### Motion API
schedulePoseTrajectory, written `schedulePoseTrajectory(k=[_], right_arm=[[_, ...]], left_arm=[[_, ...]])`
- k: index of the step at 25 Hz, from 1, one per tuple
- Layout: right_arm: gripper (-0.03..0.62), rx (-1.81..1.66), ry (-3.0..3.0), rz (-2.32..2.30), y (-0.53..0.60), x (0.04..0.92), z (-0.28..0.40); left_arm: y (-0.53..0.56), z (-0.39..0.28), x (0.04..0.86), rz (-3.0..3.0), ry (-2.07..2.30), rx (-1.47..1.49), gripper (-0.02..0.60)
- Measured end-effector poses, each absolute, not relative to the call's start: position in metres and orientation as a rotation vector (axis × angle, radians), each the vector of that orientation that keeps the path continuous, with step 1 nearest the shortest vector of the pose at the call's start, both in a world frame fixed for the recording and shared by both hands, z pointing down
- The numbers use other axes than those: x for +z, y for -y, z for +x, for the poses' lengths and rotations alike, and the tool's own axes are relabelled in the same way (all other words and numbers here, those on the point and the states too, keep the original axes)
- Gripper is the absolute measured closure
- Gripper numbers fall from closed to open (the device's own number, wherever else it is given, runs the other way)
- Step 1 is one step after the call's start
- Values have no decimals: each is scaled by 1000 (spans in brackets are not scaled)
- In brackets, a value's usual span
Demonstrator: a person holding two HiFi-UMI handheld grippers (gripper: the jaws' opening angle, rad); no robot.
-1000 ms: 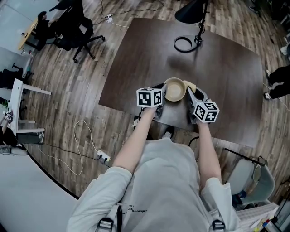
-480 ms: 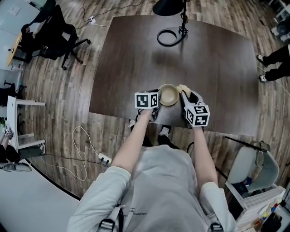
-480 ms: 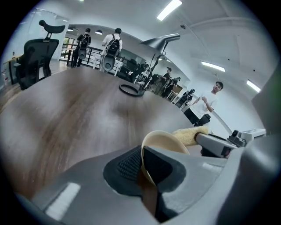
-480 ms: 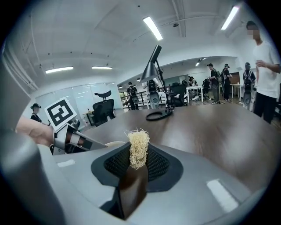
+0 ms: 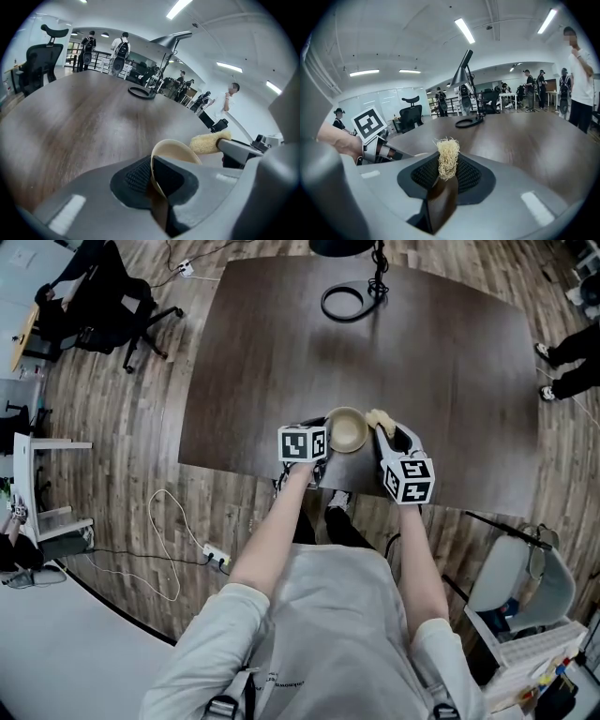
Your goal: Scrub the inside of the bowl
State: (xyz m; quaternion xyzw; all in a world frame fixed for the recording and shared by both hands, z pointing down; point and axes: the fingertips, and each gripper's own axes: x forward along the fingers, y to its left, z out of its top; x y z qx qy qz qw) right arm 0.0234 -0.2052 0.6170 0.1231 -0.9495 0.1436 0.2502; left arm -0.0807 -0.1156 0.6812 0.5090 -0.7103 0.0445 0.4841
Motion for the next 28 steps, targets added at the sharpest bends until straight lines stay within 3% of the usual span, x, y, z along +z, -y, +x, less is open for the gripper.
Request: schedulePoseTrajectory(k=[8,14,19,25,28], right_arm=[[476,453,2590,415,200,625,38],[476,415,2567,528,201,620,49],[476,370,2490,601,188,613,70],[477,330,2414,629,138,601,90],[477,332,2382,613,110,599,96]], left_arm=[[112,-77,682,1237,1769,119,561],[111,-73,666,1308,1785,136,494],[82,-70,628,1339,1897,166,490],[36,-31,601,1387,1965,274,580],[18,-12,597,1360,1954,234,580]])
